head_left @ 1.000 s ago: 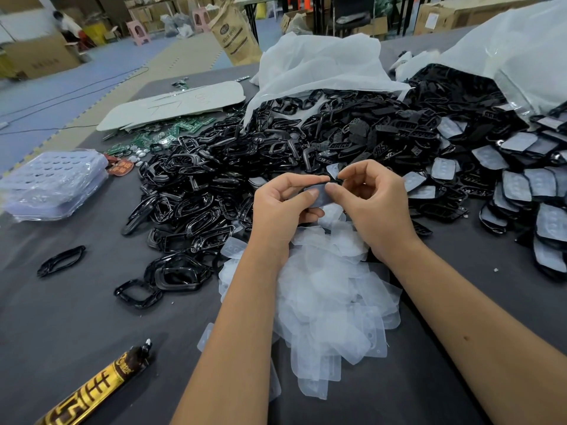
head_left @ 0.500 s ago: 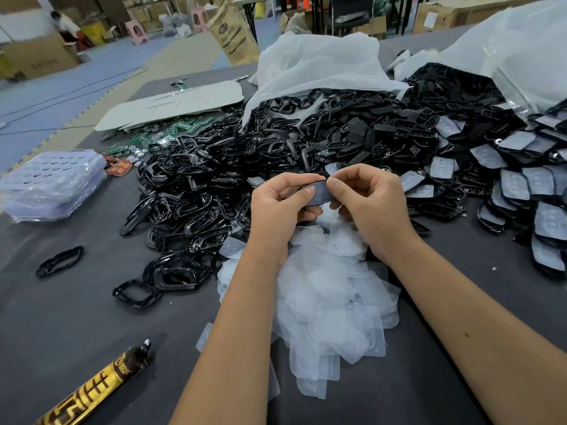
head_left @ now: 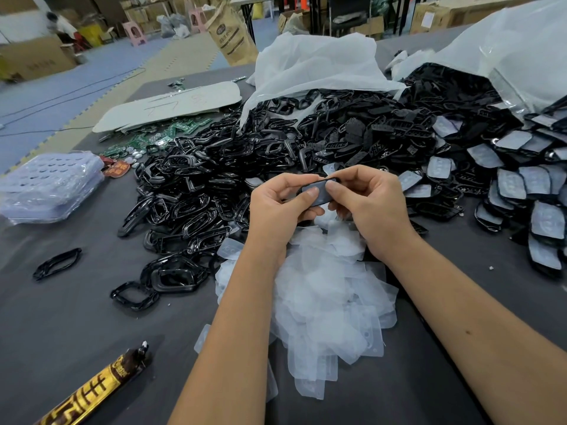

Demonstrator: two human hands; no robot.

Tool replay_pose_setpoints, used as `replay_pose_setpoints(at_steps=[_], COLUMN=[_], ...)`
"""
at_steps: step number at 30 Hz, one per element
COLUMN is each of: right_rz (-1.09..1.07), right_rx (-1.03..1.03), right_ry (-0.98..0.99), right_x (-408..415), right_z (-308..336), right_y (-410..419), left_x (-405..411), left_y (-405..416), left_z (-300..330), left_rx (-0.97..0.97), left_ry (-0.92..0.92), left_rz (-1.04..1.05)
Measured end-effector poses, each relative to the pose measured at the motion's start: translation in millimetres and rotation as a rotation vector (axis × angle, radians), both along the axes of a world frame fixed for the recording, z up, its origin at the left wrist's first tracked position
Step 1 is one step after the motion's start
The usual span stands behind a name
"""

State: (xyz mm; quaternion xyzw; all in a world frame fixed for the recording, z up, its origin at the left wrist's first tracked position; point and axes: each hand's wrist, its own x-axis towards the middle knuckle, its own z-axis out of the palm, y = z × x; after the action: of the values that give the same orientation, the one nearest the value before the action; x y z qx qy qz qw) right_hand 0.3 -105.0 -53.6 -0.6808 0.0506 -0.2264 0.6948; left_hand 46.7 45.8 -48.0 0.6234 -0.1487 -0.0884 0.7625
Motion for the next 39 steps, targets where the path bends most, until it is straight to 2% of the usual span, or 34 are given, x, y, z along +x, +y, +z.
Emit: replay_pose_setpoints(at_steps=[8,15,22,26,30,33,36,39], right_rz=[-0.007,-0.021,-0.122,-0.183,-0.060,-0.070,-0.139,-0.124], right_rx=[-0.089,-0.029,-0.347,-0.641,-0.690,-0.764,-0.749,-0.582], right_ry=[0.026,0.044,-0.023,-0.202,-0.258,-0.248,-0.260,-0.190], right_x=[0,1,-1,-3,-3,-2,1,1], right_z=[0,-1,-4,2,3,0,-2,-1], right_y=[1,2,8,10,15,14,11,8], left_x=[0,-2,2,4,9,11,11,10], left_y=[0,-3,2,3,8,9,8,8], left_z=[-1,0,1,1,5,5,6,4], left_rx=[-0.016,0.024,0.015,-0.022,-0.194,-0.278,-0.318,-0.305], left_ry=[-0.002,-0.037,0.056,0.137,0.276,0.340,0.346,0.322], left_rz=[-0.007,0.020,0.030,0.033,0.057,0.046,-0.034,-0.089])
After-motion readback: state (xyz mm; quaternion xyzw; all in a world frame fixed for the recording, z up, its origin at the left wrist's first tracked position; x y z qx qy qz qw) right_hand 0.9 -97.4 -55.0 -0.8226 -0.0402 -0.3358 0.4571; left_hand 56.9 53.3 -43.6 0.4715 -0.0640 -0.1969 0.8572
